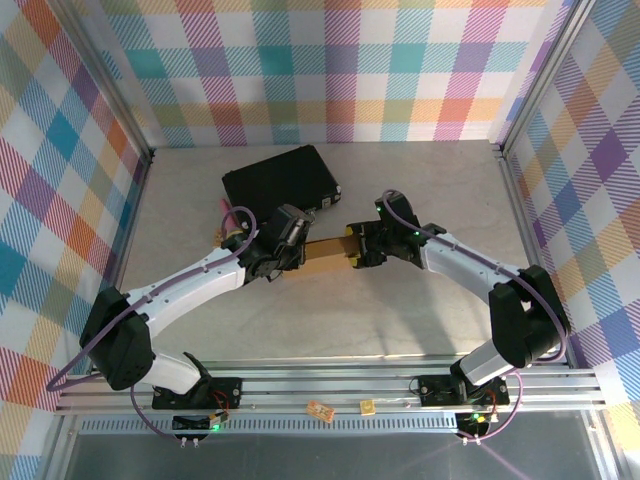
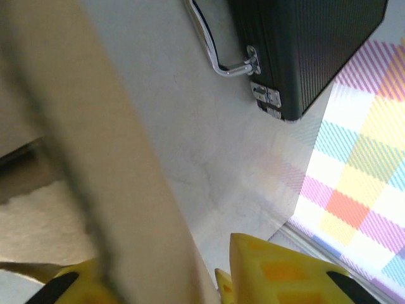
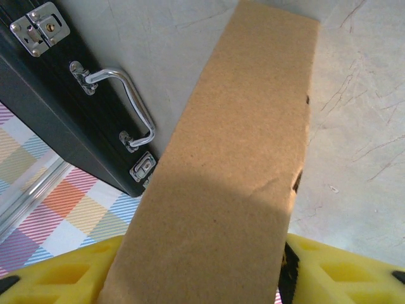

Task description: Fold the paper box

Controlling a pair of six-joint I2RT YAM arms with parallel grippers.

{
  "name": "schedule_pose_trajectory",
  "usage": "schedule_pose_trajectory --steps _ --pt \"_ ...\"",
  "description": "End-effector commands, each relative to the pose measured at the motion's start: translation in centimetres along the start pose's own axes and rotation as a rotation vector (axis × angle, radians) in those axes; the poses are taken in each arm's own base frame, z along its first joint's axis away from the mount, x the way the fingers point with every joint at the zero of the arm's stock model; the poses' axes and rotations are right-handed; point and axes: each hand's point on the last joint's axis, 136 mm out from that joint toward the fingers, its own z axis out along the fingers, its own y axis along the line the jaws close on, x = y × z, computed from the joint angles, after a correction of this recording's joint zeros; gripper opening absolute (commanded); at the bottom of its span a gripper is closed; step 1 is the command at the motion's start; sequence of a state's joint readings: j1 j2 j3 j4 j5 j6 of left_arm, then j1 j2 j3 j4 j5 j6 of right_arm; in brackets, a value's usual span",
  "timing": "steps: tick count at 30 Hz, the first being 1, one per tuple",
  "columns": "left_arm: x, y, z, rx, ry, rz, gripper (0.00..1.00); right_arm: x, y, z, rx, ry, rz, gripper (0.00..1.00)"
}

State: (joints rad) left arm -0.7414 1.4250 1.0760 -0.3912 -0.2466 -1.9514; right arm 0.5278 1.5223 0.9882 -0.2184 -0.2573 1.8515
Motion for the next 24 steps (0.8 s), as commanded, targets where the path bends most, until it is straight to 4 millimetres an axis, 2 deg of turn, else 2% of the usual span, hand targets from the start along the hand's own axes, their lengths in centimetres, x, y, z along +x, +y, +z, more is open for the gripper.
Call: schedule_pose_trajectory --steps 1,7,15,19,24 --pt "-1.4 1.3 -0.1 -0.06 -0.034 0.035 0.39 -0.6 0.4 -0.2 0.008 -0.05 0.015 0.57" --pt "-1.9 1.1 -0.5 -0.048 -0.016 0.035 0.47 -0.9 0.7 0.3 0.039 -0.071 0.025 0.55" --pt "-2.3 -0.3 -1.3 -0.053 0.058 0.072 0.56 -1.6 1.2 1.0 0.056 -0.11 0.049 0.53" --pt "-2.9 -1.5 -3.0 -0.056 0.096 0.229 0.54 -1.9 1.1 1.3 0.103 -0.132 0.067 0.51" --pt "-6.6 -3.2 -6.9 -0.033 0.047 0.603 0.47 -2.3 1.3 1.7 0.12 -0.154 0.089 0.49"
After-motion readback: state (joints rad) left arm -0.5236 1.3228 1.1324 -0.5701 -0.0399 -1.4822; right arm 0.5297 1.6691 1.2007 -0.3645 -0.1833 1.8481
